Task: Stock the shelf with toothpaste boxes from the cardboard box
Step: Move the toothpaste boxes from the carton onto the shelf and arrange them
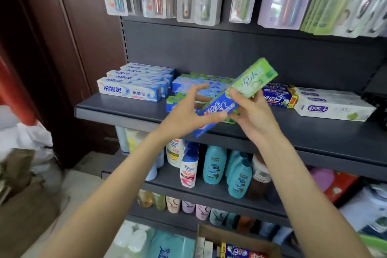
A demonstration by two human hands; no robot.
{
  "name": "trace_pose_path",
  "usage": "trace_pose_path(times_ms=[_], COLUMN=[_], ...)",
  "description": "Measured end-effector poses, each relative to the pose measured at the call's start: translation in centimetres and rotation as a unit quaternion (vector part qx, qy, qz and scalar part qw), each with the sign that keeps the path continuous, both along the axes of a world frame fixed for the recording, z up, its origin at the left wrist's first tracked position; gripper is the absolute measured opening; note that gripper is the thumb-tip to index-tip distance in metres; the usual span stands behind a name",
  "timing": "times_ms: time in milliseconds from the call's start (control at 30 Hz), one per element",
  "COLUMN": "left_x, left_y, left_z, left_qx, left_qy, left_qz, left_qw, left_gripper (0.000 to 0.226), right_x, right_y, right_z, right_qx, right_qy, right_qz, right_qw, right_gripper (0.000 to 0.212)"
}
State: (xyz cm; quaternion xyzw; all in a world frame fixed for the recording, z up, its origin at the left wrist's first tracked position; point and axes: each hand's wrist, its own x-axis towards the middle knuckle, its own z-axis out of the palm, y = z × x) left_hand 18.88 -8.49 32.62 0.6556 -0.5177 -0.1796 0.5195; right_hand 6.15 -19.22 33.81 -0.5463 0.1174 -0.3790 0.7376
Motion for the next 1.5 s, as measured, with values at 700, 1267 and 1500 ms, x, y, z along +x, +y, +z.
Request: trace_pose_path(times_ms=[700,1267,1500], left_x=[9.8,-7.9,-9.6], left_y=[0.1,2.6,5.4], left_z=[-5.2,-28.1,-41.1], left_qx=[-0.058,0.244,0.448], left_qy=[-0.482,-0.139,-0.021], left_qz=[0.162,-0.021,0.117], left_qw=[0.859,0.96,0.886], left_gripper=[0.035,0.035,0.06], right_x=[0.3,-15.9,-17.2], right_y=[-2.6,2.2,1.3], right_z=[-7.5,-30.5,-42.3], right_qx=[-0.547,-0.445,-0.441], right_qy=[0.291,0.561,0.665], right_qz=[-0.386,-0.019,0.148], right_qw=[0.683,0.698,0.583], right_gripper=[0.013,0.027,0.057])
